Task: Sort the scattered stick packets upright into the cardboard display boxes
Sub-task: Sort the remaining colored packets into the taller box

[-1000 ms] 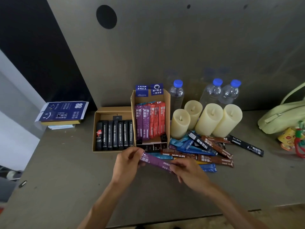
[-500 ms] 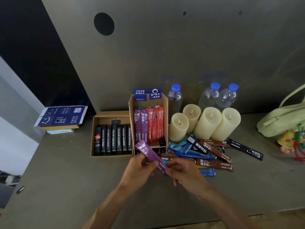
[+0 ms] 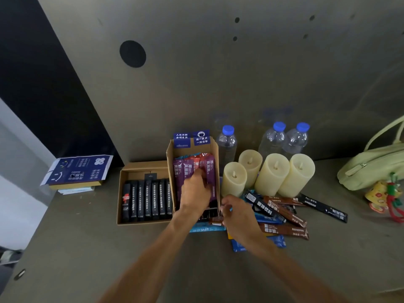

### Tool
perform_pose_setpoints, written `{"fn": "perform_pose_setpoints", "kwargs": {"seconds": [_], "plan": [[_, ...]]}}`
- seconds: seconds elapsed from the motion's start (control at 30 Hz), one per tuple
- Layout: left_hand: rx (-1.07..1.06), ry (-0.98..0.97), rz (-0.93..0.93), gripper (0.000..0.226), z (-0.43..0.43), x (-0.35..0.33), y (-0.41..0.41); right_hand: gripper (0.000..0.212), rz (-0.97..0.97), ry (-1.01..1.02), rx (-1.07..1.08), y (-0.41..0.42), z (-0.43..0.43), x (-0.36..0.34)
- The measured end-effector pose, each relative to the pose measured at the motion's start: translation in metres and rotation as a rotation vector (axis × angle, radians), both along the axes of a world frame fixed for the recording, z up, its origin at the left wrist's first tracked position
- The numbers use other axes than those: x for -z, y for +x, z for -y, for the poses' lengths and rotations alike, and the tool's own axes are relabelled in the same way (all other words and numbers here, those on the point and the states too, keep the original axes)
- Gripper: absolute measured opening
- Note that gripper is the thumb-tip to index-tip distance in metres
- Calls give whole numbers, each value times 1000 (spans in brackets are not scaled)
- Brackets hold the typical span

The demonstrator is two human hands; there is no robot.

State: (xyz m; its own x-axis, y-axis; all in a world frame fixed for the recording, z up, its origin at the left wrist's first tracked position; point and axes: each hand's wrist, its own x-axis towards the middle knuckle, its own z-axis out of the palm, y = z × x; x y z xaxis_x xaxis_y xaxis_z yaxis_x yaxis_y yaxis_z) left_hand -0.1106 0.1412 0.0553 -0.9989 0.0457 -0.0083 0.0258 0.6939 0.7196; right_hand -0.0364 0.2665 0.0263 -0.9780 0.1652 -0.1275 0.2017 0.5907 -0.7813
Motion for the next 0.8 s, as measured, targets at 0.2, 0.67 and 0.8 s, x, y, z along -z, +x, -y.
{"fn": "perform_pose_setpoints", "kwargs": {"seconds": [0.2, 0.67, 0.8], "plan": [[-4, -117, -115, 25, -2, 14, 1, 17, -17, 90, -42, -3, -3, 3], [111, -312, -111, 23, -6, 12, 2, 21, 5, 177, -111, -7, -5, 1], [100, -279, -110, 24, -5, 12, 3, 21, 5, 179, -116, -9, -5, 2]]}}
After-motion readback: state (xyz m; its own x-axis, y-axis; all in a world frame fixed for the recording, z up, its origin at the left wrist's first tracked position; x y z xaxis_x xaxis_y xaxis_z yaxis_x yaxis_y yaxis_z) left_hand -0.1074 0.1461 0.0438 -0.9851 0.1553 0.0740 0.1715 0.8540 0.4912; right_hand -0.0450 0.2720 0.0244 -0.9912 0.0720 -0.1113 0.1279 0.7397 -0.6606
